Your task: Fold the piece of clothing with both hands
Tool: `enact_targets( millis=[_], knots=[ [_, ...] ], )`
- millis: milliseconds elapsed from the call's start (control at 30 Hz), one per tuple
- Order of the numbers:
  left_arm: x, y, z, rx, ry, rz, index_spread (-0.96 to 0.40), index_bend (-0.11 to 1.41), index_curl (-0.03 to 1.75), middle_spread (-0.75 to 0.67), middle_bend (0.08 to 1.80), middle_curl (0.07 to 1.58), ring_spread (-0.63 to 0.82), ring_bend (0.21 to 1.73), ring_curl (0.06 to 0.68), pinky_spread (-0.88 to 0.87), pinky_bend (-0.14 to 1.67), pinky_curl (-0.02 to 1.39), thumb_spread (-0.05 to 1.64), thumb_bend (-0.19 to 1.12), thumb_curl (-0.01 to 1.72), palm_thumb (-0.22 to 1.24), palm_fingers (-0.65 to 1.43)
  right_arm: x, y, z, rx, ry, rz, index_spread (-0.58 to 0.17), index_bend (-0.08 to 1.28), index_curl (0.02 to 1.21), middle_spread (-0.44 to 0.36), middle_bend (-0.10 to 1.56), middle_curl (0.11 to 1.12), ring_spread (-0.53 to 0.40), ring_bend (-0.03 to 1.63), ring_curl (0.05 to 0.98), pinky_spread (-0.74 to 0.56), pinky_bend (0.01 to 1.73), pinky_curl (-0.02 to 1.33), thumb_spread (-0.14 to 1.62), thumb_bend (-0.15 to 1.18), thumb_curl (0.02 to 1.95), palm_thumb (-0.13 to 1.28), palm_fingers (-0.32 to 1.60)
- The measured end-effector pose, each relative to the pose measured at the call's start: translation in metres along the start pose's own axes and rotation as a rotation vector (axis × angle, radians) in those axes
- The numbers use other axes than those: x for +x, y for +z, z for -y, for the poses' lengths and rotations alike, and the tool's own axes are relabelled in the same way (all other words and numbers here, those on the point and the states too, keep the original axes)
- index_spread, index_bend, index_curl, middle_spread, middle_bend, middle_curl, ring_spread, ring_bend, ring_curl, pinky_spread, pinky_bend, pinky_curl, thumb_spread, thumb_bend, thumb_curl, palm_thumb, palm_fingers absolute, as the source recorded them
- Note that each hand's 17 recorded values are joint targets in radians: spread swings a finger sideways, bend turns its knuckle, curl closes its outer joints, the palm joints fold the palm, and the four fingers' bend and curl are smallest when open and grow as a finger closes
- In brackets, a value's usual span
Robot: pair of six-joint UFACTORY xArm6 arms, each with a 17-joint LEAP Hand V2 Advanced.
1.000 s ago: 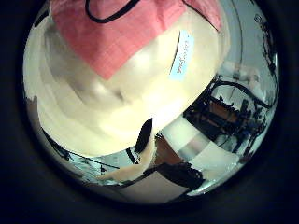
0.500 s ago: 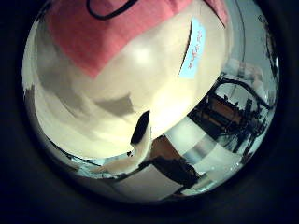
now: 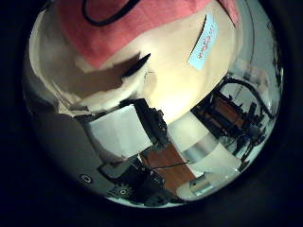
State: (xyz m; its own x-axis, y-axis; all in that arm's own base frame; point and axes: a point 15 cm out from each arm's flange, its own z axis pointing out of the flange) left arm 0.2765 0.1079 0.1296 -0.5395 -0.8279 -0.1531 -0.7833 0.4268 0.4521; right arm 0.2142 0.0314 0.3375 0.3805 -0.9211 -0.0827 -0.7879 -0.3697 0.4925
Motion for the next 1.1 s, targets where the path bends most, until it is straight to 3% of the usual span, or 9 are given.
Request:
enact_targets(
  millis=[267, 533, 800, 933, 1100],
  knots=[
    [0.005, -0.01, -0.012, -0.011, 0.005, 0.011, -0.52, 0.4, 0.5, -0.53, 1.0, 0.61, -0.56, 0.91, 0.405, -0.74, 0.78, 0.46, 1.14, 0.0, 0.31, 0.58, 1.17, -0.002, 0.017, 0.006, -0.02, -0.009, -0.002, -0.321, 0.17, 0.34, 0.069, 0.17, 0.29, 0.207, 0.27, 0.277, 0.34, 0.2, 0.3, 1.43, -0.01, 0.24, 0.63, 0.25],
    [0.012, -0.022, -0.028, -0.046, 0.009, 0.015, -0.57, 0.4, 0.59, -0.53, 1.04, 0.62, -0.57, 0.95, 0.437, -0.76, 0.84, 0.49, 1.17, -0.01, 0.3, 0.61, 1.15, -0.007, 0.072, 0.027, -0.02, -0.04, -0.006, -0.301, 0.15, 0.31, 0.044, 0.21, 0.31, 0.107, 0.4, 0.312, 0.24, 0.22, 0.31, 1.38, -0.01, 0.26, 0.67, 0.34],
    [0.021, -0.022, -0.032, -0.045, 0.01, 0.0, -0.61, 0.4, 0.68, -0.52, 1.07, 0.63, -0.56, 0.98, 0.46, -0.76, 0.85, 0.51, 1.18, -0.02, 0.28, 0.61, 1.13, -0.002, 0.1, 0.056, 0.131, -0.025, 0.011, -0.3, 0.17, 0.29, -0.08, 0.28, 0.35, -0.049, 0.53, 0.349, 0.04, 0.24, 0.31, 1.23, -0.02, 0.27, 0.6, 0.45],
    [0.025, -0.023, -0.031, -0.047, 0.012, -0.004, -0.62, 0.39, 0.72, -0.52, 1.08, 0.63, -0.55, 0.99, 0.466, -0.76, 0.84, 0.51, 1.18, -0.02, 0.28, 0.61, 1.12, 0.002, 0.105, 0.058, 0.118, -0.023, 0.011, -0.297, 0.18, 0.3, -0.076, 0.31, 0.37, -0.03, 0.46, 0.335, 0.07, 0.24, 0.31, 1.17, -0.02, 0.28, 0.59, 0.36],
    [0.027, -0.028, -0.032, -0.035, 0.003, -0.003, -0.64, 0.36, 0.77, -0.52, 1.08, 0.63, -0.55, 0.99, 0.47, -0.76, 0.84, 0.52, 1.18, -0.02, 0.27, 0.61, 1.12, 0.007, 0.104, 0.081, 0.204, -0.054, -0.008, -0.291, 0.18, 0.31, -0.036, 0.28, 0.36, 0.063, 0.36, 0.296, 0.14, 0.26, 0.31, 1.09, -0.04, 0.28, 0.54, 0.28]
  ],
)
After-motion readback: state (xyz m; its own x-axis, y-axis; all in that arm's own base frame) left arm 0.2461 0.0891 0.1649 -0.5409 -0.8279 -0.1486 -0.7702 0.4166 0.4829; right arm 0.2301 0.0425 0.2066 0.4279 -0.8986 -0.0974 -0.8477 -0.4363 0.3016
